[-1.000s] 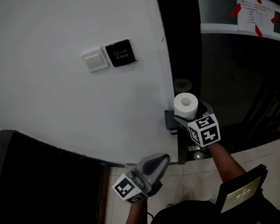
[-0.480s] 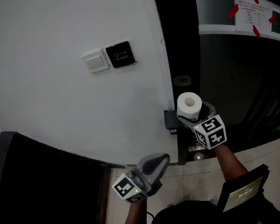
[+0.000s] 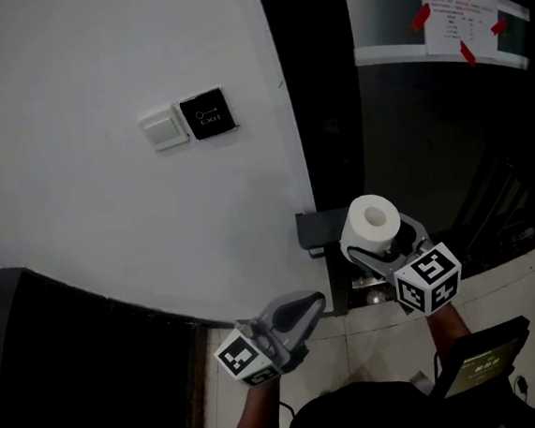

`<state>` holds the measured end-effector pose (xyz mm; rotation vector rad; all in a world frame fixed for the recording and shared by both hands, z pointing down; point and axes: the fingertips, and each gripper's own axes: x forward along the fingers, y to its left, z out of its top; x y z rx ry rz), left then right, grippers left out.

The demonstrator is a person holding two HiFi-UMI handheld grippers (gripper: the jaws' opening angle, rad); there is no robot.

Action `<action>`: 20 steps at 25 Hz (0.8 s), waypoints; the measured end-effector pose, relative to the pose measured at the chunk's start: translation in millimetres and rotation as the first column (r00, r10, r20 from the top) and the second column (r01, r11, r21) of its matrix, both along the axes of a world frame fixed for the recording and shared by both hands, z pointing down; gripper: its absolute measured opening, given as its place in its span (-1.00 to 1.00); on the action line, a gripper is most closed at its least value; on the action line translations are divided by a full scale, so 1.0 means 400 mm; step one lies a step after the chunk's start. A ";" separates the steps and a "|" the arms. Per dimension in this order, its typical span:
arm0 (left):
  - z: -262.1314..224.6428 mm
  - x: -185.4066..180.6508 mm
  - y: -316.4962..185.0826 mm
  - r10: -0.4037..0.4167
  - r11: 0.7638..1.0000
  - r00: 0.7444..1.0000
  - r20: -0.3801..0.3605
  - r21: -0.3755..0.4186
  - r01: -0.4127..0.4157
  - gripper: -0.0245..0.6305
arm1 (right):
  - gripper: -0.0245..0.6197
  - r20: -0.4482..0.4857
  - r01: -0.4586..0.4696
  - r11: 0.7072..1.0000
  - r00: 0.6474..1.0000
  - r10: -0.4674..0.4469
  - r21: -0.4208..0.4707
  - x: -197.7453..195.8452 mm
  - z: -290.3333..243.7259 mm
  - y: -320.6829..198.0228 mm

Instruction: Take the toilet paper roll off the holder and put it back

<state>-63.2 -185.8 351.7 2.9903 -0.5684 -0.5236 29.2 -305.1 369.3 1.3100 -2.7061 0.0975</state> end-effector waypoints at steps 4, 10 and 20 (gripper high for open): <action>0.013 0.032 -0.001 0.013 1.000 0.999 0.032 -0.014 -0.012 -0.93 | 0.39 0.020 -0.008 1.000 1.000 0.008 -0.012 0.028 0.007 0.029; -0.008 0.059 0.017 0.044 0.999 0.999 -0.016 -0.013 -0.044 -0.93 | 0.39 0.023 -0.007 1.000 1.000 0.007 -0.010 0.045 0.002 0.050; 0.002 0.060 0.020 0.035 0.999 0.999 0.012 -0.012 -0.035 -0.93 | 0.39 0.025 0.009 1.000 1.000 -0.008 -0.018 0.035 0.008 0.057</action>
